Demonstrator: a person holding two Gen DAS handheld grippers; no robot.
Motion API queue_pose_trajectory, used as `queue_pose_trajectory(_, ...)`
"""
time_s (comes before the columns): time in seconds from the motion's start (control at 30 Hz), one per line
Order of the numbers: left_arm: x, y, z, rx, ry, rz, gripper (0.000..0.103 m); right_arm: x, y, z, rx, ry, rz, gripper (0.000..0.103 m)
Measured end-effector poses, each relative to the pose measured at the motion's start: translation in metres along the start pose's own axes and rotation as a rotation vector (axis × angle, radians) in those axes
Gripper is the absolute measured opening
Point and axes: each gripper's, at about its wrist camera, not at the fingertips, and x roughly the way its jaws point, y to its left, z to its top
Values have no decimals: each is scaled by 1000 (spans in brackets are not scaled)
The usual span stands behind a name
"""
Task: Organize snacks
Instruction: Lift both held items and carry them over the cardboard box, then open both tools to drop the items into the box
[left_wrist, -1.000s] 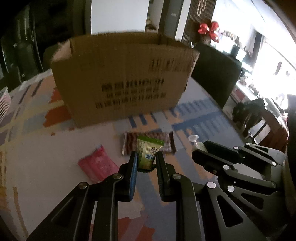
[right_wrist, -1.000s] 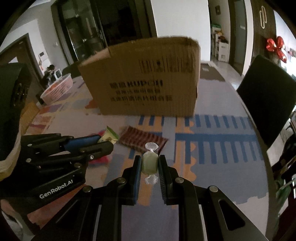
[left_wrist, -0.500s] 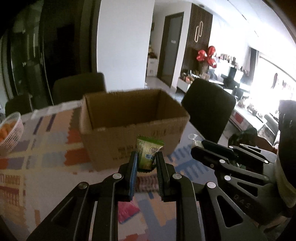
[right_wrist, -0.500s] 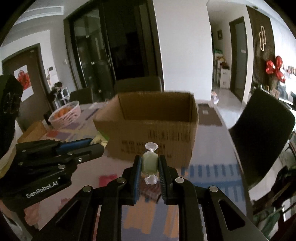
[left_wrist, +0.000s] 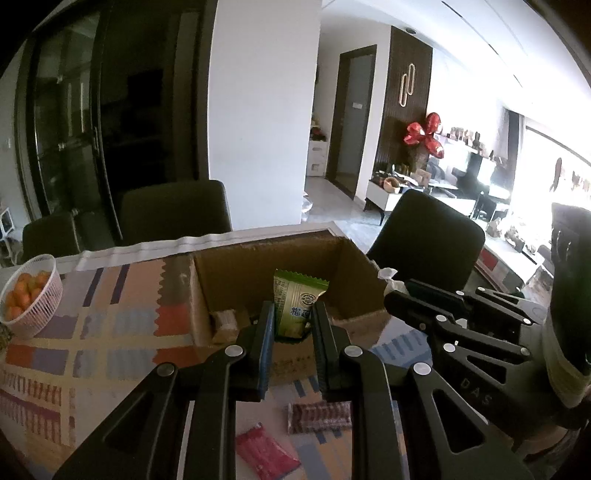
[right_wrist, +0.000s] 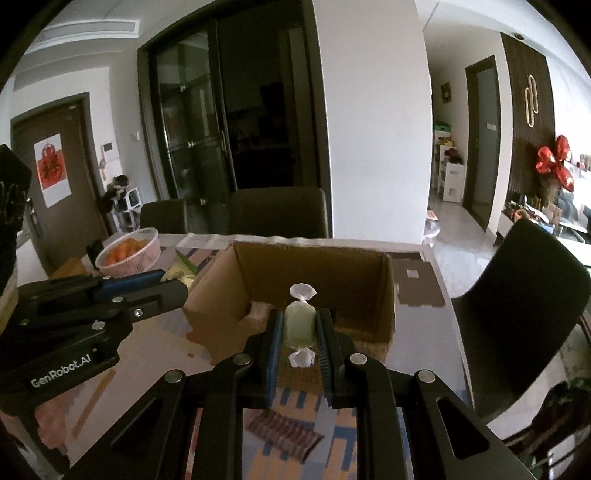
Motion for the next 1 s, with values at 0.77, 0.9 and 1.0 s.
queue_pose_trajectory(0.77,49,37,26,-63,68,140,40,65,-2,37,-63,79,-27,41)
queue_pose_trajectory(0.9,35,32,13,-48,57,162,44,58,0,30,-75,78,-11,41)
queue_pose_trajectory(1.0,26,29,2,-57,60,145,45,50,4,22,-95,76,11,41)
